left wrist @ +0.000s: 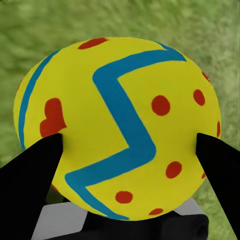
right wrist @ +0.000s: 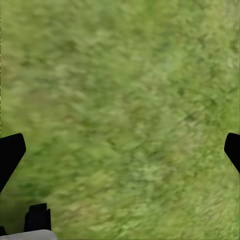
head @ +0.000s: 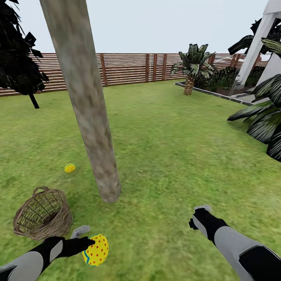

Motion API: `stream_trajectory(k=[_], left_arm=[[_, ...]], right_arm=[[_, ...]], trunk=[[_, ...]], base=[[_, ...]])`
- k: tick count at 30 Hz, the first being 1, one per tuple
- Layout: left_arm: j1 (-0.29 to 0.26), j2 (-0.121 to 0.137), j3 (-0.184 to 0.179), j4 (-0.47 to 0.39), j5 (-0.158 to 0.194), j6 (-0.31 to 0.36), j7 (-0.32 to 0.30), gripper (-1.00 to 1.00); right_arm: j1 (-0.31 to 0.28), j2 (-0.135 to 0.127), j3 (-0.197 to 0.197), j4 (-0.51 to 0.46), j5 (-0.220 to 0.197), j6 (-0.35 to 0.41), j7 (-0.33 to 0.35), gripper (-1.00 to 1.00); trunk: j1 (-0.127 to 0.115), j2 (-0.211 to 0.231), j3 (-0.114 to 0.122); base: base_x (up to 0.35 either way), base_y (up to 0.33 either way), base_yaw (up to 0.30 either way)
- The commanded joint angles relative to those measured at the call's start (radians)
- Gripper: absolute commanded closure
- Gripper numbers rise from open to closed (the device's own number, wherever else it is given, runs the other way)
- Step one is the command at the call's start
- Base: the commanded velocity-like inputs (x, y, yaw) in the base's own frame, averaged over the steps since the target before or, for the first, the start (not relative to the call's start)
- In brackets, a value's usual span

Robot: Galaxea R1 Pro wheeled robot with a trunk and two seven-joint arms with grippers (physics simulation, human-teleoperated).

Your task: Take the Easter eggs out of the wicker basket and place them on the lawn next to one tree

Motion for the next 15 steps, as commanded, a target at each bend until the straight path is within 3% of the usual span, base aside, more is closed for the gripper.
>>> stream_trajectory(k=[1, 7, 15], left_arm=[[0.0, 0.0, 0.009, -0.002, -0.009, 0.007, -0.005, 1.0], [0.0, -0.009, 0.009, -0.002, -0.009, -0.033, -0.003, 1.0], [0.0, -0.01, 0.009, -0.001, -0.01, -0.037, -0.005, 1.0]], right_arm=[[0.0, -0.001, 0.008, -0.002, -0.011, 0.005, -0.006, -1.0], [0.0, 0.0, 0.008, -0.002, -0.011, 0.005, -0.006, -1.0], [0.0, 0.001, 0.009, -0.001, -0.01, 0.003, -0.007, -1.0]], trunk=[[0.001, -0.001, -0.001], [0.001, -0.001, -0.001], [0.001, -0.001, -0.001]], base=[[0.349, -0.015, 0.0], [0.327, -0.126, 0.0], [0.29, -0.175, 0.029]])
